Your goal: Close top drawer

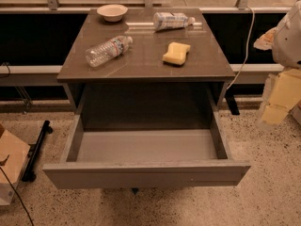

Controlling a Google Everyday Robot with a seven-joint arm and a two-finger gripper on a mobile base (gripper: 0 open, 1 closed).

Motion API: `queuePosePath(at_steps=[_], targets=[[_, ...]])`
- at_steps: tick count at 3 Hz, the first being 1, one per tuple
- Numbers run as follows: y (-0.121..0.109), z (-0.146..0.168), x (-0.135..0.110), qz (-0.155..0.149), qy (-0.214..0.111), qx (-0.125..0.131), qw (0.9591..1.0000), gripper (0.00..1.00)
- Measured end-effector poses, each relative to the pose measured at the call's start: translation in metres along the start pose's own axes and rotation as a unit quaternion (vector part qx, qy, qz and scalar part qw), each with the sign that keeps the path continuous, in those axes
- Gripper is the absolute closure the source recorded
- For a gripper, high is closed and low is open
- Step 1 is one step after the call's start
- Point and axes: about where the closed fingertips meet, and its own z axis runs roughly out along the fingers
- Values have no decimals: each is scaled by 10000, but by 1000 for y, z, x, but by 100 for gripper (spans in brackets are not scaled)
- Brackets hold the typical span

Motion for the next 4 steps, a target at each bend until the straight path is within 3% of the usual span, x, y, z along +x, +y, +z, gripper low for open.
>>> queuePosePath(at_steps=[1, 2, 4], targets=[[0, 0, 0, 0, -1, 2, 10000, 0], [1, -1, -1, -6, -20, 36, 10000, 19], [30, 36, 11, -108, -284, -299, 9991, 65]])
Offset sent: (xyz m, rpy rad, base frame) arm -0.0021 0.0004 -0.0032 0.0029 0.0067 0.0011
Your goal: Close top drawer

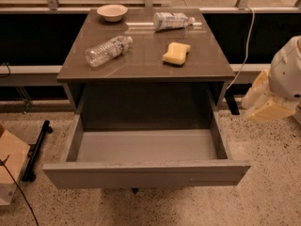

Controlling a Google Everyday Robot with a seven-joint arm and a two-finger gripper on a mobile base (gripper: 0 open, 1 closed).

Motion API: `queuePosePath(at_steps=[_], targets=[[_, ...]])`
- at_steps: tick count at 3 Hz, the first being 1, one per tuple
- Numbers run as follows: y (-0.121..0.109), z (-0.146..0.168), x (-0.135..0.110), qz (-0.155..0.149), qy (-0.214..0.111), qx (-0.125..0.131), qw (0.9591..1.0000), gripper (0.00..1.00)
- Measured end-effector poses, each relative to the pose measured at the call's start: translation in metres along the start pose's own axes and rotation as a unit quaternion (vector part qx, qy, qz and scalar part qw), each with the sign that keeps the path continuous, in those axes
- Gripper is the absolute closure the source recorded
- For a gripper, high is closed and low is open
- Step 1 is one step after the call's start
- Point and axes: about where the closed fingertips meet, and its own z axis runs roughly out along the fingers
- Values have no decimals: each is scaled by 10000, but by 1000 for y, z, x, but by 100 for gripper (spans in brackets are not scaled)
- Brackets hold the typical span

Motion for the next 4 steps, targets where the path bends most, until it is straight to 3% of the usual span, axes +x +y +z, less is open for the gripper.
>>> queuePosePath(at_steps=[1, 2, 4], targets=[[4, 4, 2, -12, 9, -39, 10000, 88], [4, 3, 1, -17, 7, -18, 10000, 100], [19, 55, 10, 38, 48, -306, 9995, 100]])
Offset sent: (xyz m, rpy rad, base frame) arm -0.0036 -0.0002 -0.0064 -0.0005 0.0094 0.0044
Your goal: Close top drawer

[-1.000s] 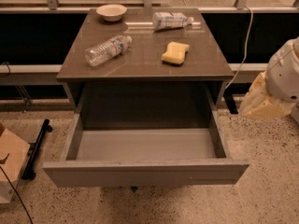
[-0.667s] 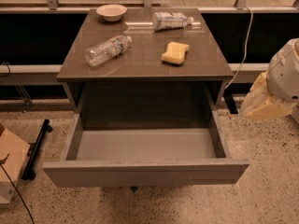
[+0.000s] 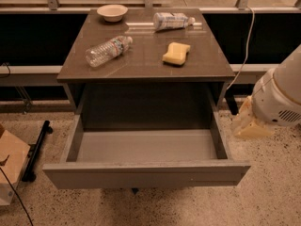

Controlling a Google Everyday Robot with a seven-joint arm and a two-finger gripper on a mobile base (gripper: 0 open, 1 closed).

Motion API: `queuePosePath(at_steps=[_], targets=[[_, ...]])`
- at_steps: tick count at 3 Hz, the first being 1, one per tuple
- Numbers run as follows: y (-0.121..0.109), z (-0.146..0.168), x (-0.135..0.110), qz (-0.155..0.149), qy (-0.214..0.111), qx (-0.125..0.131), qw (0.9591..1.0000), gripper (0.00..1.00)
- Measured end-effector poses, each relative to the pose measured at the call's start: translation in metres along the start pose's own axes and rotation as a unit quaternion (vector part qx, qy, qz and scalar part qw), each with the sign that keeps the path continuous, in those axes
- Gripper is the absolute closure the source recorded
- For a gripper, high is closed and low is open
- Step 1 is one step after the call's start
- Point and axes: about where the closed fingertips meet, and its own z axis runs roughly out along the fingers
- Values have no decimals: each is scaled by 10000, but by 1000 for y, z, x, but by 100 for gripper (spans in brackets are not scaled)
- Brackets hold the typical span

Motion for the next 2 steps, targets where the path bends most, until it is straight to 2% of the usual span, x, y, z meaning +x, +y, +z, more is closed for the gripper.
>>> queuePosePath(at_steps=[1, 2], targets=[[7, 38, 9, -36, 10, -114, 9999, 100], [7, 38, 9, -36, 10, -114, 9999, 100]])
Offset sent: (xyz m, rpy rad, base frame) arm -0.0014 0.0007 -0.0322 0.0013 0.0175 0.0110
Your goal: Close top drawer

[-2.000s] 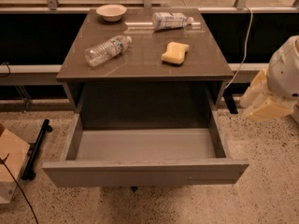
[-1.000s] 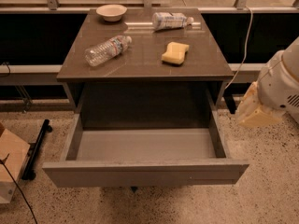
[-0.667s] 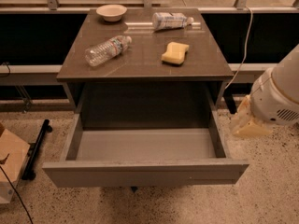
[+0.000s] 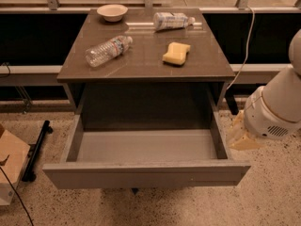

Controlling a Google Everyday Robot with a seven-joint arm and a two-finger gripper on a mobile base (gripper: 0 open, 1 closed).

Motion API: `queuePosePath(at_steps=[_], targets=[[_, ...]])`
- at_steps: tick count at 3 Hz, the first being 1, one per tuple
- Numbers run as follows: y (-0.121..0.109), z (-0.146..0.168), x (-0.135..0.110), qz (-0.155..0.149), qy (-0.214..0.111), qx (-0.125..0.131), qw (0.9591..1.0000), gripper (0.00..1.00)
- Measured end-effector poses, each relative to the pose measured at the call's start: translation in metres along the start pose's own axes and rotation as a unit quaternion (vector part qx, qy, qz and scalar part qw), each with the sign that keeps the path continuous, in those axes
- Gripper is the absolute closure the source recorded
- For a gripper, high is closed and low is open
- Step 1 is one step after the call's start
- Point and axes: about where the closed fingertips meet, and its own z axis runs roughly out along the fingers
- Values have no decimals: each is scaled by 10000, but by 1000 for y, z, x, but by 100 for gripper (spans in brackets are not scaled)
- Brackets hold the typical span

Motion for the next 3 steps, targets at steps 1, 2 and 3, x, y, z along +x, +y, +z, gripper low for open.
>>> queuePosePath(at_steps=[1, 2, 3], targets=[[4, 17, 2, -69, 108, 76, 9999, 100], [13, 51, 8, -128, 137, 100, 9998, 100], [22, 81, 18, -86, 96, 10, 9999, 100]])
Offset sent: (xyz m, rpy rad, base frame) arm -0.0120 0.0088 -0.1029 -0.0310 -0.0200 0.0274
